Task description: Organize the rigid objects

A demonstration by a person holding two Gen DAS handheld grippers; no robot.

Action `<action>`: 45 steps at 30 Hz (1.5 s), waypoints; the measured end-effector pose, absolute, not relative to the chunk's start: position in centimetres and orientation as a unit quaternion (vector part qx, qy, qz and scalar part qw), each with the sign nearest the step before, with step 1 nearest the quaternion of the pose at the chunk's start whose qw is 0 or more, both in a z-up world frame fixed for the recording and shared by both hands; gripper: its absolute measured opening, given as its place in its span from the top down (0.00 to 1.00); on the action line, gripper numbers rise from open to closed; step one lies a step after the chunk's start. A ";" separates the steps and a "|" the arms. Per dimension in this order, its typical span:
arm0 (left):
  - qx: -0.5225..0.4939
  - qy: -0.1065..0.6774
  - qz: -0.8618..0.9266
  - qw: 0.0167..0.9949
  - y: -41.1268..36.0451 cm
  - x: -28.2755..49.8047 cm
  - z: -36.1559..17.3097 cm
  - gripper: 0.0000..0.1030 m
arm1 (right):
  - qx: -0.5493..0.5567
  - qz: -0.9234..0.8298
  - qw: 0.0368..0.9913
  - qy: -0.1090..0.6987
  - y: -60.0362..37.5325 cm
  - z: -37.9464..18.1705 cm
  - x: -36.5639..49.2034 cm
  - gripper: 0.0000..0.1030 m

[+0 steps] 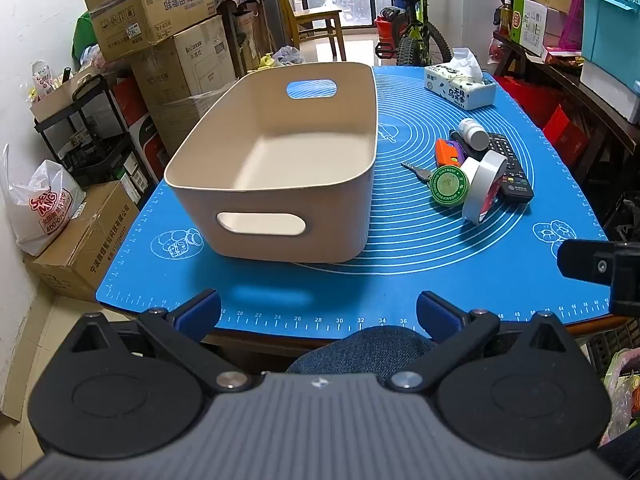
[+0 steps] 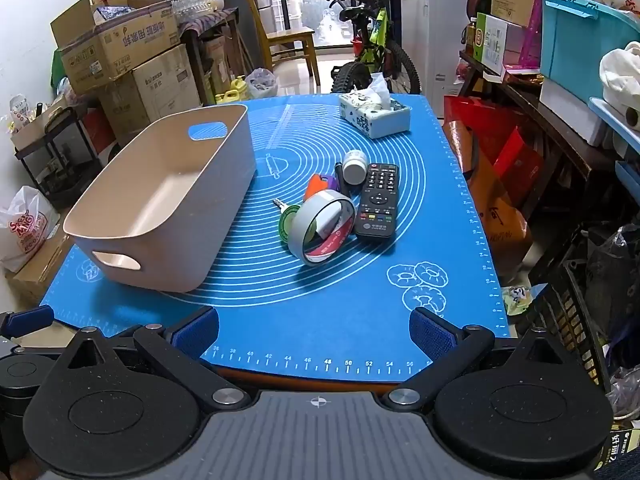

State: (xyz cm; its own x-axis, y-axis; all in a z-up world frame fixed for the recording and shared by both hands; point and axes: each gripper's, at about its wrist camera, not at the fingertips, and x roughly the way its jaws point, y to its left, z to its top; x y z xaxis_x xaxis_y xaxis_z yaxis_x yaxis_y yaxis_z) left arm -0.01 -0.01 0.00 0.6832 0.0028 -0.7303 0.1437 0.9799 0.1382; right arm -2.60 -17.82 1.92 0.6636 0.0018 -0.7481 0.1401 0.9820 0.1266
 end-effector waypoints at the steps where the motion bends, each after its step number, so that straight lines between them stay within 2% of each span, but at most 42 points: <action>1: 0.092 0.396 -0.039 0.913 0.0 0.0 0.0 0.00 | 0.086 -0.038 0.908 0.409 -17.8 1.9 -2.6 0.02; 45: 0.093 0.398 -0.038 0.912 0.0 0.0 0.0 0.00 | 0.081 -0.038 0.906 0.414 -17.5 1.7 -2.5 0.02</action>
State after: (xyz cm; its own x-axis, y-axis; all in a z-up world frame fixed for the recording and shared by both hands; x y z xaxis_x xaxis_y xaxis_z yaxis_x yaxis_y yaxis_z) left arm -0.01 0.01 0.00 0.6809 0.0050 -0.7324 0.1430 0.9798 0.1397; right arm -2.47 -17.49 1.66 0.6540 -0.0026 -0.7565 0.1361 0.9841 0.1143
